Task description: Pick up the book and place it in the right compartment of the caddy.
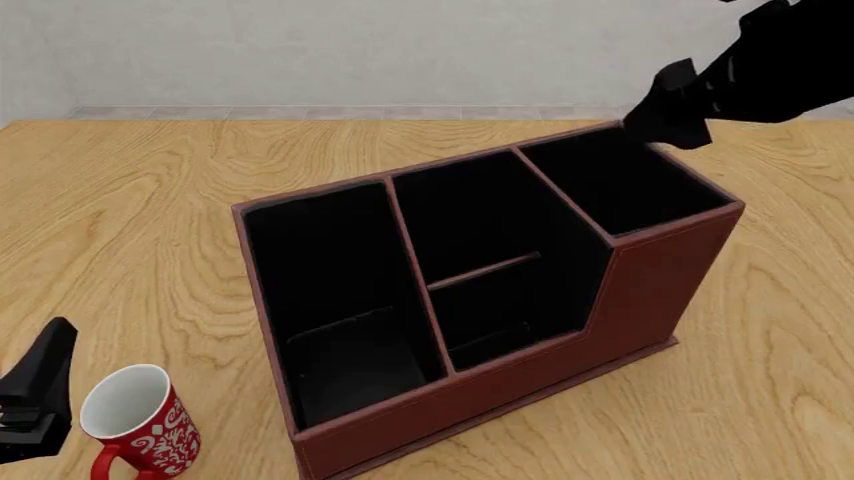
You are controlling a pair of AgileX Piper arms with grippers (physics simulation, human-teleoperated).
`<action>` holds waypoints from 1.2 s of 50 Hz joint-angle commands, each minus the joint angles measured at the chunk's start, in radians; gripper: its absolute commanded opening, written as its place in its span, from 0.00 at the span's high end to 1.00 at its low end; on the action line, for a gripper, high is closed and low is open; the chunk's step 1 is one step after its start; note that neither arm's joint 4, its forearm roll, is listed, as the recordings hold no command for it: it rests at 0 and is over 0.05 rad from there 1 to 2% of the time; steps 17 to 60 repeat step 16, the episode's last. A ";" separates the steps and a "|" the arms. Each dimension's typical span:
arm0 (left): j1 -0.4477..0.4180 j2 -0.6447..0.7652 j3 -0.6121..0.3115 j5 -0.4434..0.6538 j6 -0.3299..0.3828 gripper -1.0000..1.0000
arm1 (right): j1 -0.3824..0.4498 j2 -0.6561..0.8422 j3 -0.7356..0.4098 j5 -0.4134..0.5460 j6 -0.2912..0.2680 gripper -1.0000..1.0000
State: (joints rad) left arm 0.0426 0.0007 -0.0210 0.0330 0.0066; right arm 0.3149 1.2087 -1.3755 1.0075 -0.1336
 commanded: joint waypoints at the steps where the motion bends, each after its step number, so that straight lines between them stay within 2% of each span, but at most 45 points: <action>1: 0.000 0.000 0.000 0.001 0.000 0.00 | 0.009 -0.052 0.015 0.016 -0.007 0.00; 16: 0.000 0.001 0.000 0.001 0.001 0.00 | 0.025 -0.131 0.084 0.002 -0.001 0.00; 60: 0.000 0.001 0.000 0.001 0.001 0.00 | 0.025 -0.131 0.084 0.002 -0.001 0.00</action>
